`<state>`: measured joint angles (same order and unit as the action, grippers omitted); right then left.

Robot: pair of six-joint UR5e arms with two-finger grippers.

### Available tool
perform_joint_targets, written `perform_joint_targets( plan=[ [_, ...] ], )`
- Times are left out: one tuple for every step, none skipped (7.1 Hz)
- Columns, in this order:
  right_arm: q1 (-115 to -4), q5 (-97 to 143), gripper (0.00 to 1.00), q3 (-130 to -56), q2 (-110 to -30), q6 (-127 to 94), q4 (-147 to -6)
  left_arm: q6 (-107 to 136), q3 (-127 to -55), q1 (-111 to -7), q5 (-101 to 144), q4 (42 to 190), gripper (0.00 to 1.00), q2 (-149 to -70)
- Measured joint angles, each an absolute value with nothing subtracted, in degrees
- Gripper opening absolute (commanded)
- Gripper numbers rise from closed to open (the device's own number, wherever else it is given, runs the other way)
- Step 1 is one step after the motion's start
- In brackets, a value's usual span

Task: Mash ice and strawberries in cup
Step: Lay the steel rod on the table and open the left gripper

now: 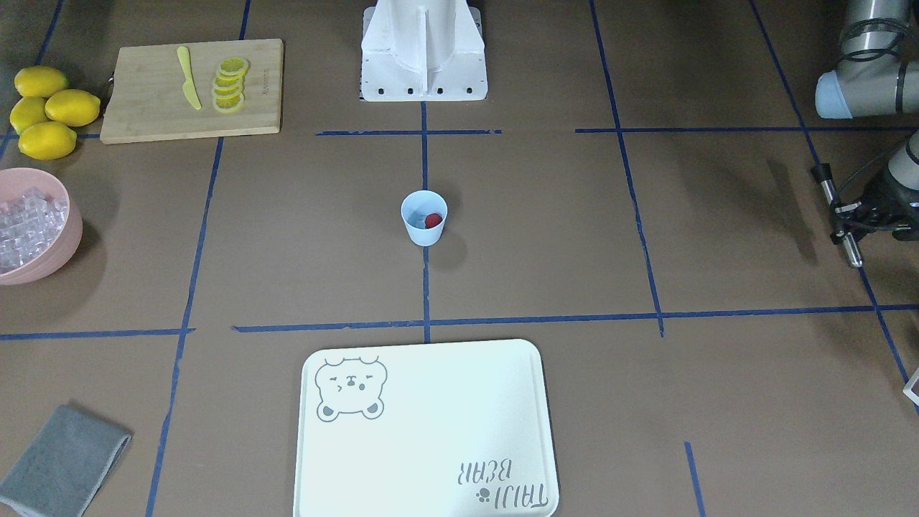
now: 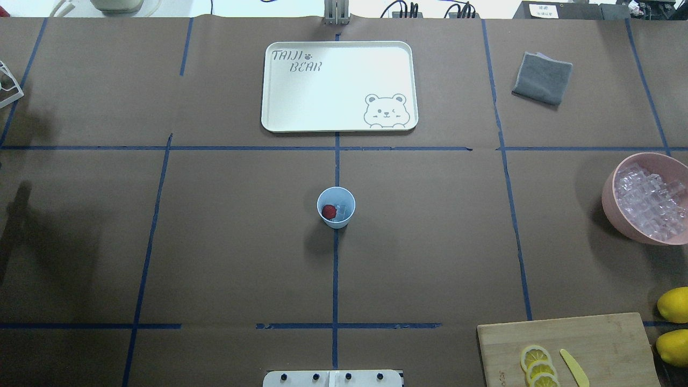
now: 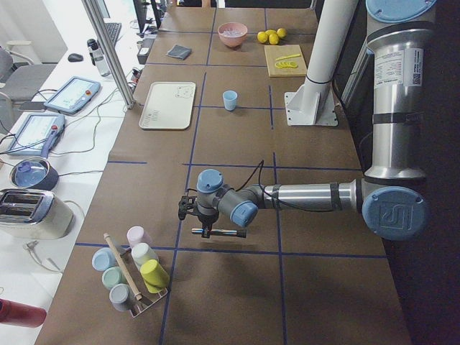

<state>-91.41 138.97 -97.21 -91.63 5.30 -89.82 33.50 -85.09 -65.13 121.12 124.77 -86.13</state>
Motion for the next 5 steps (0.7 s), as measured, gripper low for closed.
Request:
perform_joint_targets(
  plan=[
    [-91.4,138.9,0.99,-97.2,-91.6,5.3,-89.8,33.7,-85.1,-65.1,121.1,124.9,1.00,-86.1],
    [-91.4,138.9,0.99,-97.2,-91.5,5.3,-89.8,33.9,-85.2,-65.1,121.1,125.0,1.00,-86.1],
    [-91.5,138.9,0.99,-97.2,-91.5,5.3,-89.8,33.9,-85.3,-65.1,121.1,125.1,1.00,-86.1],
    [-91.5,138.9,0.99,-97.2,-91.5,5.3,-89.8,33.7,-85.6,-65.2,121.3,125.0,1.00,-86.1],
    [-91.5,138.9,0.99,-97.2,-91.5,5.3,-89.8,33.4,-85.8,-65.3,121.6,124.8,1.00,-86.3]
  ],
)
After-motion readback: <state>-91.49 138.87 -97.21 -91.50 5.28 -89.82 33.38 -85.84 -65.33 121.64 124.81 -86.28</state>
